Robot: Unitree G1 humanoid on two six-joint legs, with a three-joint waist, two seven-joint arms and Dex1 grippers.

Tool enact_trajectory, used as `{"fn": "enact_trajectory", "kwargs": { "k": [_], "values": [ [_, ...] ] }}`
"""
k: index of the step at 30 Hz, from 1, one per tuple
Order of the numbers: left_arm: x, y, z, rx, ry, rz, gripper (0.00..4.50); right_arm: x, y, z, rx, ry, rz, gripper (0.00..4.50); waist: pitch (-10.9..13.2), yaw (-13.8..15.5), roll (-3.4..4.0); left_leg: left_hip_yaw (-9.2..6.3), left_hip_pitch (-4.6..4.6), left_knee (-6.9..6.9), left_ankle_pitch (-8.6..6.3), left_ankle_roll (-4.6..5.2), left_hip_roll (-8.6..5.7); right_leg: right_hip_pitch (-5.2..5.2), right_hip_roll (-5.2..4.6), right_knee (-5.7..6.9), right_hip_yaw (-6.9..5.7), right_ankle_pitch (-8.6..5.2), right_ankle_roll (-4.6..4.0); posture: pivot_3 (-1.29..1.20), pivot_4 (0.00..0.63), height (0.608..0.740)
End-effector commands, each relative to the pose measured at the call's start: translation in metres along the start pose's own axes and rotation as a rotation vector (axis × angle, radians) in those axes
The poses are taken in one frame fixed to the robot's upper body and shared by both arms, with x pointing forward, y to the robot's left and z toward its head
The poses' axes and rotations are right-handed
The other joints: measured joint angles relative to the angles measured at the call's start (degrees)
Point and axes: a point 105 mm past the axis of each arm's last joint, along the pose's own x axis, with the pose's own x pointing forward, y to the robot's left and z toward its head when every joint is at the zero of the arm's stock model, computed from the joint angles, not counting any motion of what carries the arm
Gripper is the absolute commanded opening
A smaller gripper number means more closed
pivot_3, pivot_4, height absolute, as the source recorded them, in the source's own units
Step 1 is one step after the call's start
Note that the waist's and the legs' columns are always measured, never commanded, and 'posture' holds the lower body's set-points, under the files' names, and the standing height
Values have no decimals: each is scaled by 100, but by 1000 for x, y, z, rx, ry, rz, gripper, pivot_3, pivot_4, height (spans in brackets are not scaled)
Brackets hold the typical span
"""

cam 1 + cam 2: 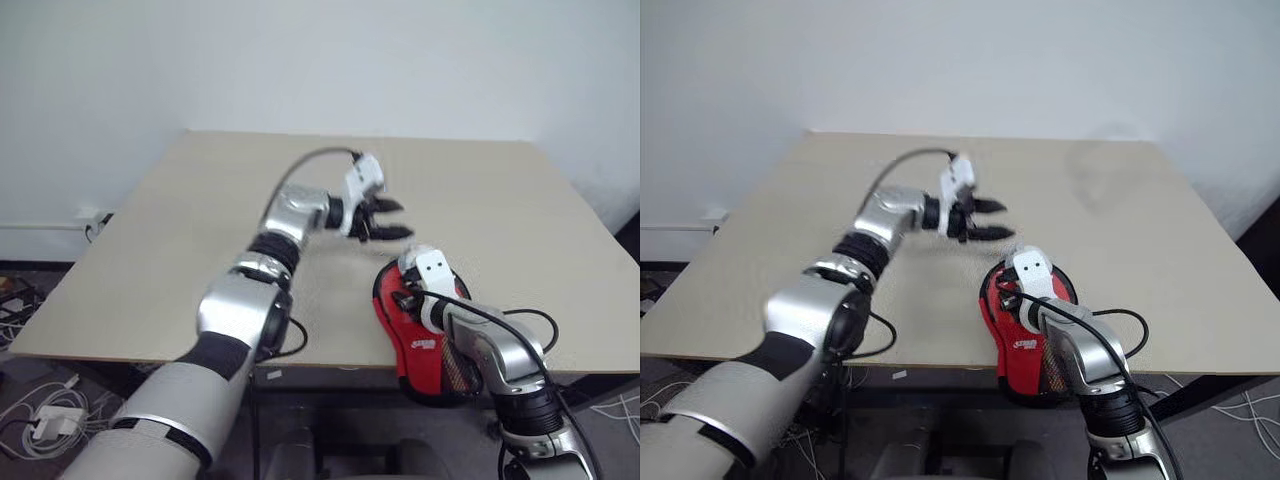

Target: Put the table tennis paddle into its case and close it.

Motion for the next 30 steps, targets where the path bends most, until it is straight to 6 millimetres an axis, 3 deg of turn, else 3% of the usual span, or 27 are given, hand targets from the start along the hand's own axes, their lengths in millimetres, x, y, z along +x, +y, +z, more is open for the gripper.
{"fn": "enact_trajectory", "kwargs": {
  "k": [1, 5, 9, 13, 20, 23, 26, 30],
  "values": [
    [-9, 8, 16, -40, -64, 30, 3267, 6, -10, -23, 13, 96, -36, 1904, -2, -3, -1, 1, 2, 0, 0, 0, 0, 1, -1, 0, 0, 0, 0, 0, 0, 740],
    [-19, 18, 3, -58, -18, 109, 3267, 5, -7, -18, 6, 67, -8, 1904, -2, -17, -1, -1, 0, 1, 0, 0, 0, -2, 1, 3, 0, 1, -1, 0, 0, 740],
    [-28, 22, -25, -67, 97, 166, 3267, -5, 1, 12, 49, -75, 84, 1904, -1, -20, 0, -1, -2, 0, 0, 1, 1, -6, 5, 5, 2, 1, 1, 0, 0, 740],
    [-37, 10, -52, -57, 190, 76, 3267, -20, -9, 37, 82, -181, 128, 1904, 6, -15, 4, 2, -6, 1, 1, 1, 1, -10, 7, 6, 7, 2, 2, 0, 0, 740],
    [-41, -17, -71, -72, 223, -99, 3267, -44, -21, 56, 89, -296, 190, 1904, 11, -13, 4, 3, -12, 2, 2, 3, 1, -15, 6, 6, 7, 10, -13, 0, 0, 740],
    [-36, -30, -74, -81, 213, -165, 3322, -44, -32, 59, 93, -302, 149, 2491, 12, -18, 5, 4, -10, 2, 2, 2, 2, -13, 6, 5, 7, 9, -14, 0, 0, 740],
    [-23, -54, -79, -71, 215, -250, 3322, -43, -38, 63, 96, -311, 122, 3527, 11, -18, 6, 4, -9, 4, 2, 3, 2, -12, 6, 8, 9, 10, -14, 0, 0, 740],
    [-4, -73, -83, -74, 207, -242, 3322, -43, -42, 70, 84, -333, 100, 3527, 12, -17, 8, 6, -11, 11, 4, 7, 2, -11, 7, 9, 13, 15, -21, 0, 0, 740]
  ]
}}
